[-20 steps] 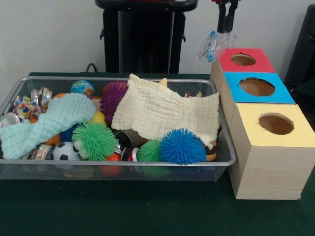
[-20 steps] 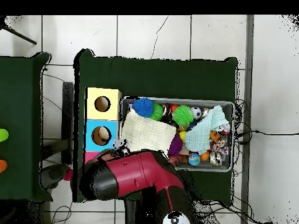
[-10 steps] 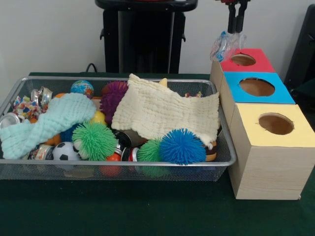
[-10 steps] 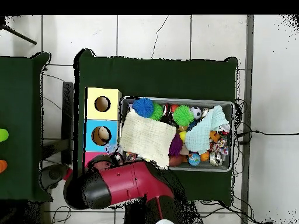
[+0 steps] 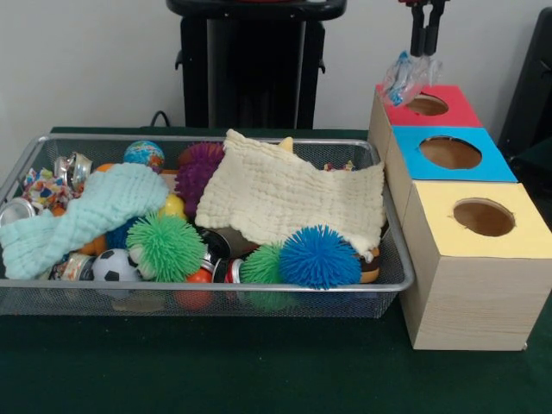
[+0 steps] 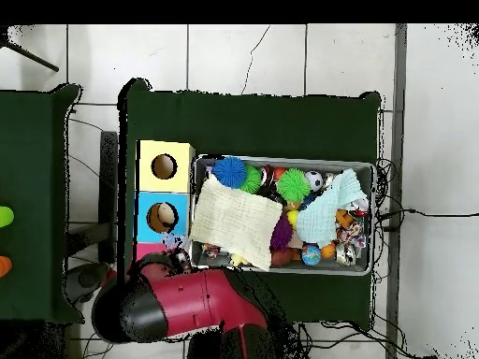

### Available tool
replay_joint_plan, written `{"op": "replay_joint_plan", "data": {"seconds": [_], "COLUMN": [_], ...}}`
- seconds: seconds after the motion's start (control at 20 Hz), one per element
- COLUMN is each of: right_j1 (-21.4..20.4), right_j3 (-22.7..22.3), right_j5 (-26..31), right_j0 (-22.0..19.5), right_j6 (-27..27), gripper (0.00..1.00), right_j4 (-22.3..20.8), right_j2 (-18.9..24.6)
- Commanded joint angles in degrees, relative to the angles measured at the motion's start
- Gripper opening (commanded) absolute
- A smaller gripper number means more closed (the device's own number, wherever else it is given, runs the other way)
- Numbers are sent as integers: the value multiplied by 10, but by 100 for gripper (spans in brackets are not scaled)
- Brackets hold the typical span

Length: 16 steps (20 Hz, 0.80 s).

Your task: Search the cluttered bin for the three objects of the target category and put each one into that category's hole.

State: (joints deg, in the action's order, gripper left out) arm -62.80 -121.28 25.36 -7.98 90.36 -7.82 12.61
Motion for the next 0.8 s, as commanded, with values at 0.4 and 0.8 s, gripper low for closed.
{"op": "replay_joint_plan", "data": {"seconds": [0.4, 0.8], "right_j1": [61, 101], "right_j3": [-43, -53], "right_j5": [-105, -174], "right_j0": [65, 86], "right_j6": [171, 168], "gripper": [0, 0], "right_j4": [45, 62], "right_j2": [-71, -86]}}
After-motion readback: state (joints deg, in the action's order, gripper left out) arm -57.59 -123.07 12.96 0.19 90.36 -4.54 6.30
